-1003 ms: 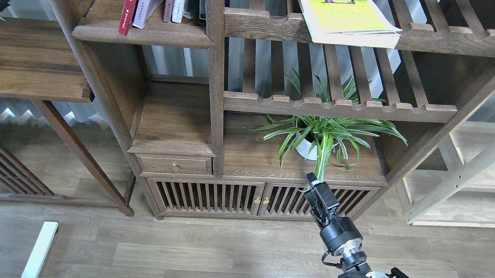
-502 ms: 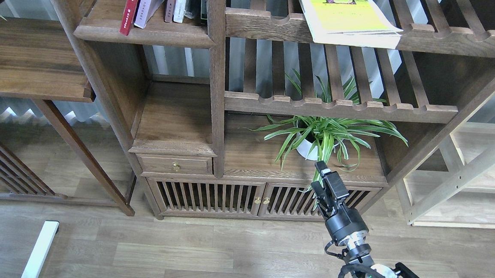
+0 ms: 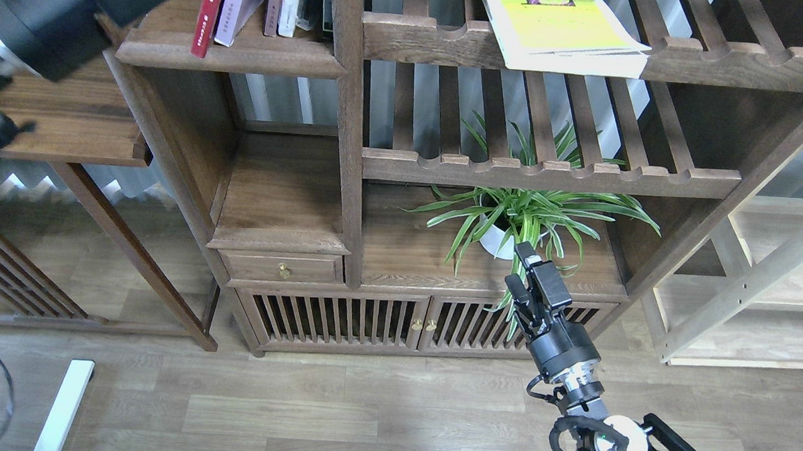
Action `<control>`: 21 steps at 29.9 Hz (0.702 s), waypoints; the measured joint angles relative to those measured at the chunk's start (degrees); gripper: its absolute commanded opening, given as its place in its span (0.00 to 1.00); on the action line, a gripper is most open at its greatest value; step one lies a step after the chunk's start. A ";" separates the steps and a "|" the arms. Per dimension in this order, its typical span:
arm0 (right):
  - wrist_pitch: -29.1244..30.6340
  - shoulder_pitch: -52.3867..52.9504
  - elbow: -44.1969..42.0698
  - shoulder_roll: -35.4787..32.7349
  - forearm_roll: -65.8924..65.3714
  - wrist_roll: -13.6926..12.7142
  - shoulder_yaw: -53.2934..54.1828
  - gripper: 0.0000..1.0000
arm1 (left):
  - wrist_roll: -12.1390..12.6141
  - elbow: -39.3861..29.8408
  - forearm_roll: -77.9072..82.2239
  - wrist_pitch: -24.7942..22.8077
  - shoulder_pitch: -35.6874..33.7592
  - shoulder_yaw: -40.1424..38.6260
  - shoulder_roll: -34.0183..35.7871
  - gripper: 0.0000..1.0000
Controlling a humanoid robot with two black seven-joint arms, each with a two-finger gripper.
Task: Organize books on shelf
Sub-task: 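Release the red book and lower the left arm from the shelf, then reach the right gripper up to the yellow book on the top shelf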
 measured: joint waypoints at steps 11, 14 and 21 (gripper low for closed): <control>0.00 3.70 3.78 0.02 0.51 -0.24 3.65 0.99 | 0.01 4.27 -5.09 -3.11 18.27 0.27 -13.07 0.96; 0.00 4.26 4.57 -0.04 0.50 -0.29 4.07 0.99 | 0.01 5.64 -5.65 -3.13 20.78 0.70 -13.99 0.96; 0.00 5.14 10.81 -1.10 0.60 -0.44 7.05 0.99 | 0.00 14.05 -5.74 -3.13 22.95 1.50 -14.14 0.97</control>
